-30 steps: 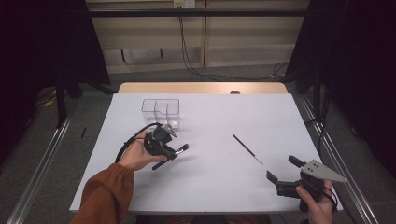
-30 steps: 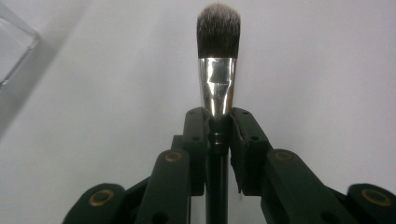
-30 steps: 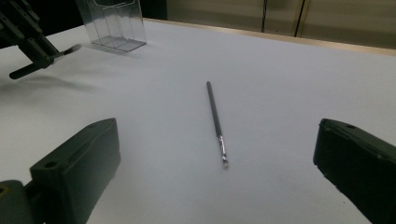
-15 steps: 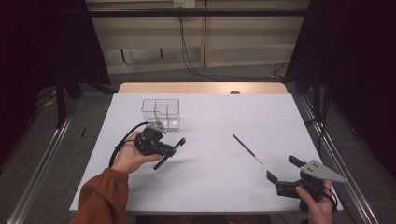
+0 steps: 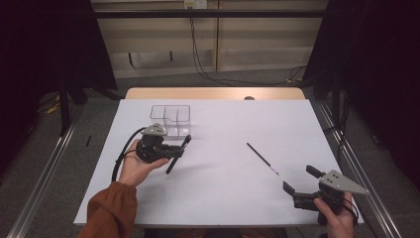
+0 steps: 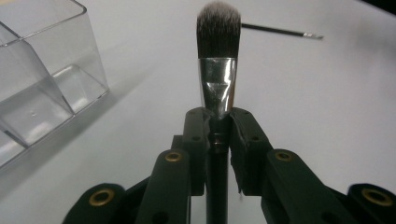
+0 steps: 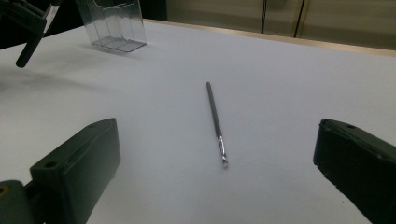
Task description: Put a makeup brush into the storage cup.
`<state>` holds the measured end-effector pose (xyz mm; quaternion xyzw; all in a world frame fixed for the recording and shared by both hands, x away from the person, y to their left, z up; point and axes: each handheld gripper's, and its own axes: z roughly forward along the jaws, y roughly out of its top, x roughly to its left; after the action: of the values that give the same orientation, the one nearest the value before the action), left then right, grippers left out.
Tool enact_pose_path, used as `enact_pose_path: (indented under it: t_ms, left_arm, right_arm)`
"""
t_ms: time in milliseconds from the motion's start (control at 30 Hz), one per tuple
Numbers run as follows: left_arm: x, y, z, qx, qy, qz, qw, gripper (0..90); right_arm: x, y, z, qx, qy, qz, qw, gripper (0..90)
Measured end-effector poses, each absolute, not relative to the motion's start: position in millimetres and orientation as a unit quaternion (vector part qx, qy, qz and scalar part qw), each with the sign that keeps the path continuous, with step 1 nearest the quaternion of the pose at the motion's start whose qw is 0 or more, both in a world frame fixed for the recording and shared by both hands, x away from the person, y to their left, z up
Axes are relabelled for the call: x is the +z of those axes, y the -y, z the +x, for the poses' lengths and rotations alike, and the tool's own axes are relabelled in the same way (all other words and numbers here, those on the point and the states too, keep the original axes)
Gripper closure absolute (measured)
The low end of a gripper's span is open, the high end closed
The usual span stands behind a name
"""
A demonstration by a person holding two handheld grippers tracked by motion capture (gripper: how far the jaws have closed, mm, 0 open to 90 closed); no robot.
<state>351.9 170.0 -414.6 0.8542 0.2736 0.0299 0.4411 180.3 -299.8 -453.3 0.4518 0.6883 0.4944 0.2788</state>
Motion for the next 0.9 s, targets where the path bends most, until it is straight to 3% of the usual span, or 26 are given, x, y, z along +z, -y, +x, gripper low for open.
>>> enact_pose_path:
  t_ms: [900]
  left_arm:
    - [-408,-175,341,0.074,-0.277,0.787,0.546,77.2]
  right_arm:
    - [-453,300,179,0.495,-0.688,0.451,0.28,0.3]
